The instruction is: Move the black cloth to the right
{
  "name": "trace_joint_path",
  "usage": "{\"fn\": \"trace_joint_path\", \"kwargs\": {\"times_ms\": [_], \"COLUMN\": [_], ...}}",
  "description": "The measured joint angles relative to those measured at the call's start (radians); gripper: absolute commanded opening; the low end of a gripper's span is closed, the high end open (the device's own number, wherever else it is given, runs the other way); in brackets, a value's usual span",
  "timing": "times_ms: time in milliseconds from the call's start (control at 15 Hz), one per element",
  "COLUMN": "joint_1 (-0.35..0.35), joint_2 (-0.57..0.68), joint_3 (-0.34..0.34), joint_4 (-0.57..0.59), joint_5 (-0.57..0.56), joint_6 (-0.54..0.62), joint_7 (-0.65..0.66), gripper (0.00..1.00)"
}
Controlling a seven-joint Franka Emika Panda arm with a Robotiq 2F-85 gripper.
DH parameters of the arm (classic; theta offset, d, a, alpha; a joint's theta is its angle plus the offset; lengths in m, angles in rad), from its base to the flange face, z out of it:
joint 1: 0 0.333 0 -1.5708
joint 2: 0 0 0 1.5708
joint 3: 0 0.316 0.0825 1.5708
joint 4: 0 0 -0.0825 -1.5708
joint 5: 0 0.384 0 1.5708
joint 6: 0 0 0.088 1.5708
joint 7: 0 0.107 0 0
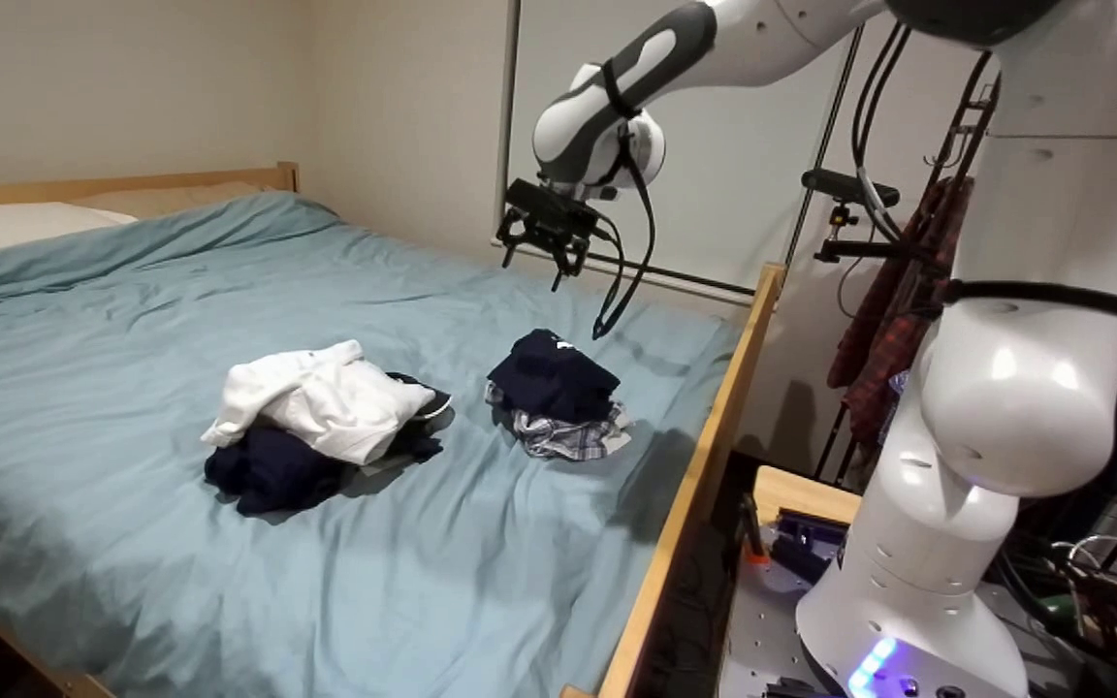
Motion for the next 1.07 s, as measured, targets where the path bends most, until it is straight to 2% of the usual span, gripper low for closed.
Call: {"fn": "trace_joint_path", "kwargs": {"times_ms": [200,467,733,867,1067], "joint_1": [0.032,0.074,0.073,0.075,0.079], "joint_2": [-0.123,-0.198,-0.207,-0.206,-0.203], "joint_3": [0.093,0.19,0.202,0.206,0.226], "joint_4": [-0.015,-0.043,-0.076,-0.075,-0.072], "joint_5": [-0.001,0.044,0.048,0.081,0.082], "joint_6": [-0.144,-0.287,-0.302,-0.321,-0.408], "joint_7": [-0.012,-0.085,-0.126,-0.222,-0.334], "gripper": [1.0,1.0,1.0,1.0,1.0]}}
